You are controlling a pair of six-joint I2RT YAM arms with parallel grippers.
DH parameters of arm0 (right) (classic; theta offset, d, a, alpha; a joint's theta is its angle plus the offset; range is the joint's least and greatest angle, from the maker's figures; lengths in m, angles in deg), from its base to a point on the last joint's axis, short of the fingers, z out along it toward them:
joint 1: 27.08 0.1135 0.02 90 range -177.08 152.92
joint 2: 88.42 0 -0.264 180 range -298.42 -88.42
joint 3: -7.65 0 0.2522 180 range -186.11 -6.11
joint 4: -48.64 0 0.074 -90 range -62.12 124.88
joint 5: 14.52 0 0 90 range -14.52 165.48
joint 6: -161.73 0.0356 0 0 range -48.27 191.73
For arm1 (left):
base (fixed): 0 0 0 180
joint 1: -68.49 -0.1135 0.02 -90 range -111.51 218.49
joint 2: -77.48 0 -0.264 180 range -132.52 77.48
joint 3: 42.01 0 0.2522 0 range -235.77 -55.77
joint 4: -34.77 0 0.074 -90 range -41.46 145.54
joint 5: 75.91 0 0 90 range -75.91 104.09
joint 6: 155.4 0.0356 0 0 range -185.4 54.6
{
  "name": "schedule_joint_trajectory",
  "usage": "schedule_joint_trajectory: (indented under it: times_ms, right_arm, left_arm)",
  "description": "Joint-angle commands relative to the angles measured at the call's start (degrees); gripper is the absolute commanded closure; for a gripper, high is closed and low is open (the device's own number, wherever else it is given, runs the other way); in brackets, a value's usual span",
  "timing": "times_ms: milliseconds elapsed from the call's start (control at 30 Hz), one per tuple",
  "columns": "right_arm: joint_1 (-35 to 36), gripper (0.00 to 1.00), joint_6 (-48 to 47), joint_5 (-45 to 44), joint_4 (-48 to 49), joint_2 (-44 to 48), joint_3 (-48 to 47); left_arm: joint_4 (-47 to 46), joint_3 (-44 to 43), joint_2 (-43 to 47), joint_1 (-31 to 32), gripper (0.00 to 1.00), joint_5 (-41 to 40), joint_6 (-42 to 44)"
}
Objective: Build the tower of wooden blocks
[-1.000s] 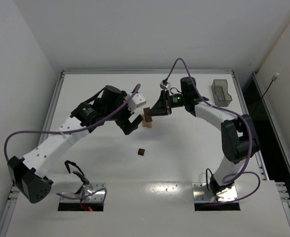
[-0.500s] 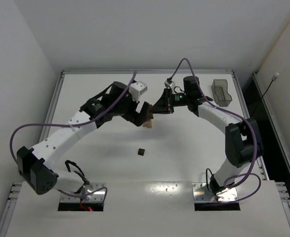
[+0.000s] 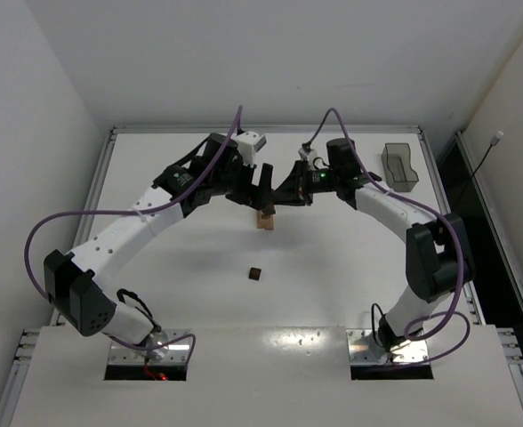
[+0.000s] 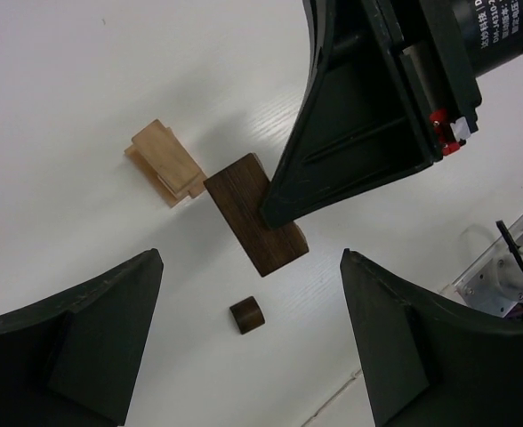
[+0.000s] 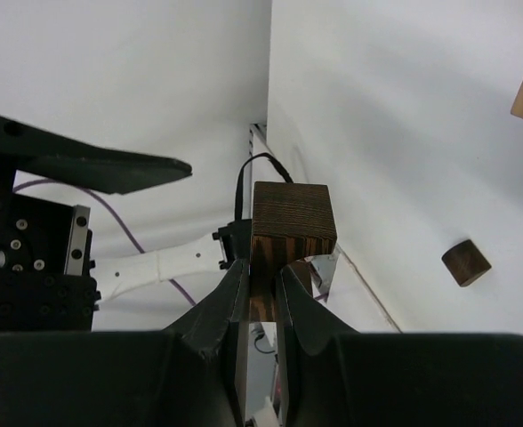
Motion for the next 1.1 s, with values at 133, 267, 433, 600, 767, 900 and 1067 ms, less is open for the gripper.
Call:
schedule_joint_trajectory:
  times_ms: [133,267,433,600,767,900,1067]
  right_arm:
    - [0.24,1.00,1.26,-2.01,-0.46,-3.33,-8.93]
    - [1.29,1.00,2.31,-2.01,0.07,-4.56,-11.31]
    - [1.91,1.00,2.32,-2.01,1.13,-3.95,-11.31]
    - [2.44,1.00,2.32,-2.01,0.60,-2.37,-9.12]
    - [2.97,1.00,2.32,-2.01,0.60,-1.84,-9.12]
    - [2.97,1.00,2.32,-2.53,-0.02,-1.84,-9.64]
    - [2.97,1.00,2.32,-2.54,-0.63,-1.84,-10.79]
  left_arm:
    - [-1.61,-1.10,-0.58,-0.43,0.23,1.03,-2.26]
    - [-2.13,0.03,-0.58,-0.43,0.23,0.40,-2.79]
    - [-2.14,0.04,-1.11,-0.43,0.26,-1.26,-2.79]
    - [-2.14,0.04,-1.63,-0.43,0.31,-2.93,-2.79]
    - [-2.14,1.09,-1.64,-0.43,0.38,-3.46,-2.79]
    - [-2.14,1.71,-1.64,-0.43,0.48,-4.60,-2.79]
    - [-2.14,2.94,-1.64,-0.43,0.54,-4.61,-2.79]
